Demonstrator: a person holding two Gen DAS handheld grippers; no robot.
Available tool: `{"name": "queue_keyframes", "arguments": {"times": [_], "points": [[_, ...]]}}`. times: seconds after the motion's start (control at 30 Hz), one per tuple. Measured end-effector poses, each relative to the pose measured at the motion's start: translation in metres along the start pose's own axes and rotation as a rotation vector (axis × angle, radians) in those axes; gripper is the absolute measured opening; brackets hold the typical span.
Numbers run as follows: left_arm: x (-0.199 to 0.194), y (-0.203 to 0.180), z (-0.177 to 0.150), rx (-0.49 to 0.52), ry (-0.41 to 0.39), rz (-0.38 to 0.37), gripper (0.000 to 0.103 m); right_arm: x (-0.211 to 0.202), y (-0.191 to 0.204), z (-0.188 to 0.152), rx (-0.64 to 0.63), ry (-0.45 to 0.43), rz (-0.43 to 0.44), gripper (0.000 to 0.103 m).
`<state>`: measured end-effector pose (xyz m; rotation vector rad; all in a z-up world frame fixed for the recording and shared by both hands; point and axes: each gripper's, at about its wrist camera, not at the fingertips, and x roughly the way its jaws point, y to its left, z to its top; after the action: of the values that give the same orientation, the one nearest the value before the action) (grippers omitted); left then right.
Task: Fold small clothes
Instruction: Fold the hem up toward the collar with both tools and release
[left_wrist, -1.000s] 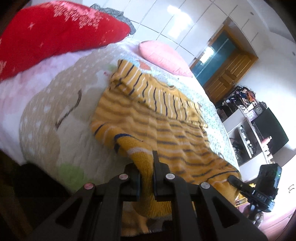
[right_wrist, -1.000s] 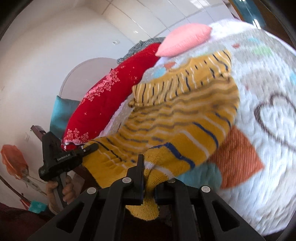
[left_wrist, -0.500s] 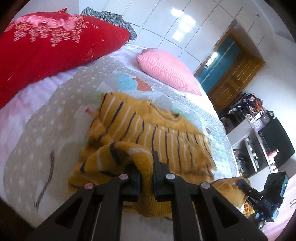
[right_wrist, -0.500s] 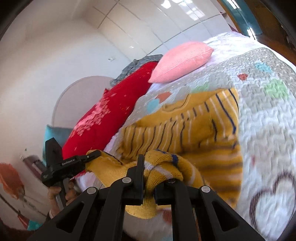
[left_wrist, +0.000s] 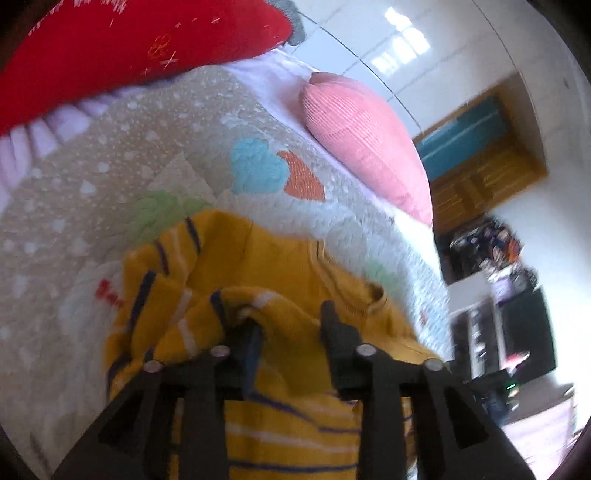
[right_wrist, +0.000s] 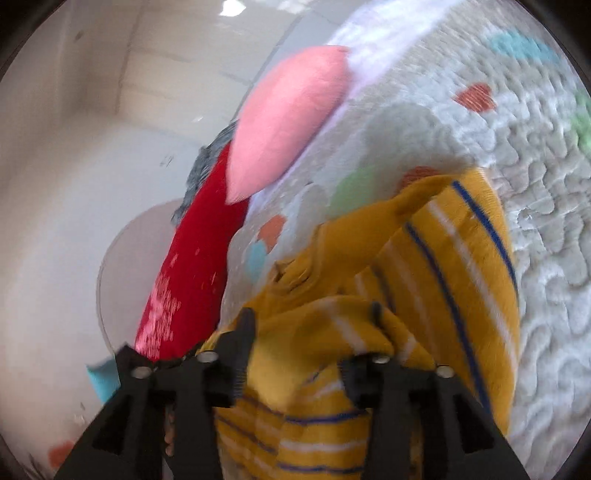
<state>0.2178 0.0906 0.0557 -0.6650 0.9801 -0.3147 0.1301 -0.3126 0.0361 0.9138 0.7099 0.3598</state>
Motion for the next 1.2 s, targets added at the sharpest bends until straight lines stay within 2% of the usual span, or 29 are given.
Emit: {"name": "queue_keyframes", "arguments": {"times": [0.03, 0.13, 0.27, 0.37, 0.47, 0.6, 0.7, 0.73, 0.77, 0.8, 0.83, 0.87, 0.9, 0.93, 0.97, 1.0, 1.03, 1.07, 1.1, 1.13, 1.17, 1.2], "points": [[0.002, 0.002, 0.004, -0.009, -0.005, -0.006, 0.037, 0.002, -0.006, 0.004, 0.020, -0.009, -0.003, 0.054], [0.001, 0.008, 0.015, -0.016, -0.053, 0.021, 0.061, 0.007, -0.021, 0.018, 0.070, -0.046, -0.023, 0.056], [-0.016, 0.019, 0.019, -0.037, -0.066, 0.008, 0.066, -0.006, -0.029, 0.029, 0.093, -0.070, -0.017, 0.059], [-0.032, 0.025, 0.014, -0.021, -0.065, 0.033, 0.073, -0.037, -0.028, 0.026, 0.055, -0.088, -0.020, 0.065], [-0.049, 0.029, -0.004, 0.045, -0.044, 0.100, 0.074, -0.067, -0.027, 0.014, 0.008, -0.080, -0.053, 0.065], [-0.068, 0.033, -0.040, 0.196, -0.032, 0.223, 0.081, -0.110, -0.027, -0.020, -0.102, -0.050, -0.177, 0.065], [-0.064, 0.037, -0.072, 0.308, 0.005, 0.318, 0.084, -0.127, -0.032, -0.049, -0.169, -0.023, -0.255, 0.065], [-0.059, 0.036, -0.078, 0.339, 0.024, 0.348, 0.083, -0.126, -0.033, -0.056, -0.178, -0.011, -0.266, 0.065], [-0.052, 0.033, -0.085, 0.390, 0.045, 0.412, 0.071, -0.121, -0.034, -0.066, -0.193, 0.013, -0.282, 0.065], [-0.047, 0.029, -0.093, 0.458, 0.029, 0.520, 0.063, -0.118, -0.036, -0.071, -0.206, 0.028, -0.299, 0.063], [-0.047, 0.027, -0.096, 0.494, 0.005, 0.580, 0.059, -0.117, -0.039, -0.075, -0.220, 0.037, -0.331, 0.055], [-0.049, 0.027, -0.097, 0.506, -0.015, 0.609, 0.059, -0.111, -0.044, -0.077, -0.242, 0.040, -0.420, 0.044], [-0.055, 0.026, -0.098, 0.508, -0.045, 0.648, 0.059, -0.108, -0.048, -0.076, -0.248, 0.032, -0.464, 0.036], [-0.065, 0.025, -0.101, 0.501, -0.072, 0.679, 0.059, -0.110, -0.050, -0.076, -0.248, 0.013, -0.504, 0.016], [-0.072, 0.024, -0.103, 0.496, -0.081, 0.673, 0.059, -0.117, -0.049, -0.076, -0.244, -0.029, -0.578, 0.014], [-0.086, 0.023, -0.109, 0.486, -0.095, 0.649, 0.059, -0.124, -0.047, -0.078, -0.247, -0.060, -0.614, 0.014], [-0.101, 0.021, -0.117, 0.477, -0.112, 0.629, 0.060, -0.131, -0.044, -0.081, -0.255, -0.085, -0.637, 0.021], [-0.113, 0.021, -0.128, 0.471, -0.127, 0.607, 0.063, -0.141, -0.042, -0.085, -0.264, -0.111, -0.645, 0.032], [-0.123, 0.020, -0.136, 0.466, -0.137, 0.584, 0.067, -0.154, -0.041, -0.092, -0.264, -0.136, -0.626, 0.036], [-0.133, 0.019, -0.146, 0.459, -0.147, 0.560, 0.076, -0.165, -0.041, -0.099, -0.259, -0.151, -0.601, 0.041], [-0.143, 0.019, -0.160, 0.445, -0.162, 0.532, 0.081, -0.176, -0.041, -0.108, -0.250, -0.161, -0.562, 0.041], [-0.146, 0.018, -0.169, 0.437, -0.169, 0.523, 0.082, -0.183, -0.041, -0.113, -0.245, -0.163, -0.541, 0.041]]}}
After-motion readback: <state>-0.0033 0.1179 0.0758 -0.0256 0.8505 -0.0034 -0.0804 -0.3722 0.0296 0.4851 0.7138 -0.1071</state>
